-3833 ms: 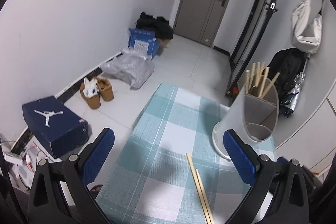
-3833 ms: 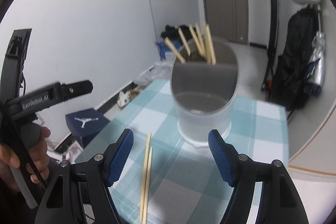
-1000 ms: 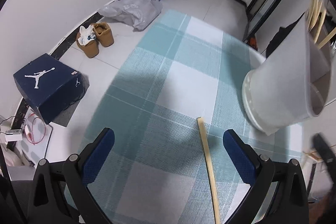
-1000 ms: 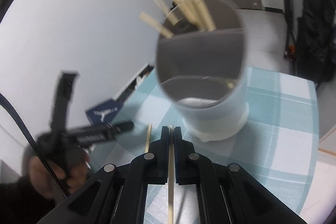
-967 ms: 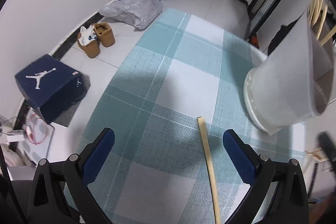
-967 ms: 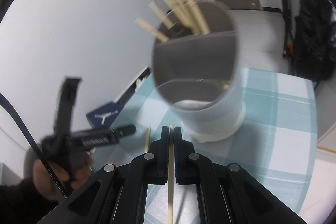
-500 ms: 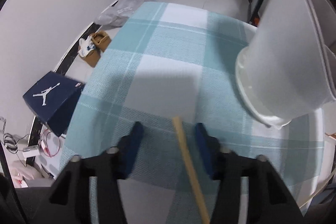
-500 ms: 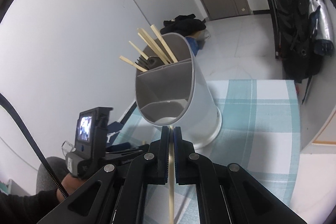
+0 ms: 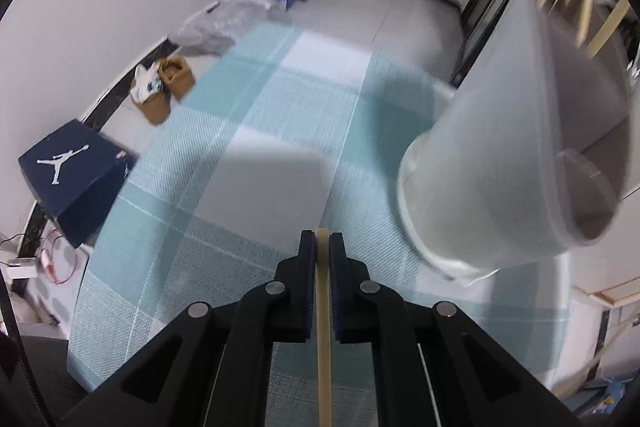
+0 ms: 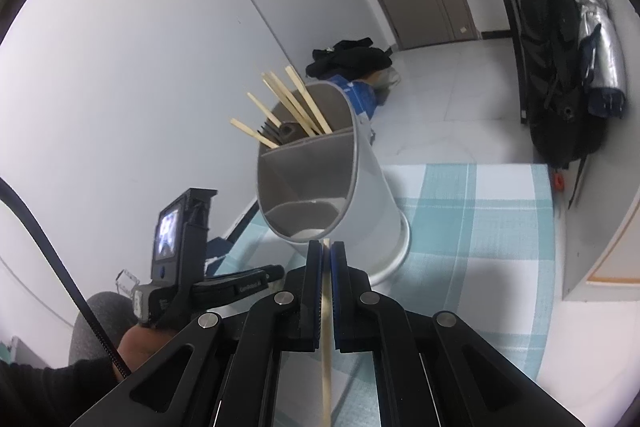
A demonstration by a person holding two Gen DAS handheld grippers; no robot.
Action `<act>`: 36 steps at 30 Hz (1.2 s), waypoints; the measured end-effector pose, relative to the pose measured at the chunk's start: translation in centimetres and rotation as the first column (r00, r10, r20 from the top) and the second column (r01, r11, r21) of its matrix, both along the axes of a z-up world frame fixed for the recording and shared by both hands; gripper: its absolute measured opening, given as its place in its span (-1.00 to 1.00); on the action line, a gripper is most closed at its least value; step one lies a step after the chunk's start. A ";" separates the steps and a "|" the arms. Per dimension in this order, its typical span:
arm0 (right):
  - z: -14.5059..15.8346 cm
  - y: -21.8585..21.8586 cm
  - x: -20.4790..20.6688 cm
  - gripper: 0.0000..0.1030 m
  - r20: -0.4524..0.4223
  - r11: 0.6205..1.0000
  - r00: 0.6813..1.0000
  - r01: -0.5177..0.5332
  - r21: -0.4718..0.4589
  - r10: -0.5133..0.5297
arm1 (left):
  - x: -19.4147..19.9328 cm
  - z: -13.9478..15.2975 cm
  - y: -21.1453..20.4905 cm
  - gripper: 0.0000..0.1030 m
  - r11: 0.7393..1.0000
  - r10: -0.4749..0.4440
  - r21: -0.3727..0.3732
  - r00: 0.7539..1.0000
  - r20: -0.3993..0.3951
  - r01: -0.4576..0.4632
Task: Organize utensils
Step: 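Carry both chopsticks up over the white holder with both grippers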
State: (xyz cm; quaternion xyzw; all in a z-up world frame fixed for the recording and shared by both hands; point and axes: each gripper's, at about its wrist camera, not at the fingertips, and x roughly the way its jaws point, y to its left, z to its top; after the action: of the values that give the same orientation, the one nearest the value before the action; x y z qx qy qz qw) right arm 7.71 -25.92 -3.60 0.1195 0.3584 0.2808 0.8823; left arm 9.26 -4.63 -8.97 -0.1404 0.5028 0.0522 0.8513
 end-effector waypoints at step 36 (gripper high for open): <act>3.0 1.7 -5.7 -0.94 0.187 0.984 0.978 0.122 -0.129 -0.097 | -9.9 11.4 -1.3 -0.95 0.989 -0.138 0.022 0.884 0.447 0.143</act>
State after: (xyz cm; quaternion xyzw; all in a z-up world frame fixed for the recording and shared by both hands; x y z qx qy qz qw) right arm 2.02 -24.26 -0.60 0.0510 0.2888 0.2154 0.9314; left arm -0.60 -5.91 2.46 -0.1167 0.3030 -0.0460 0.9447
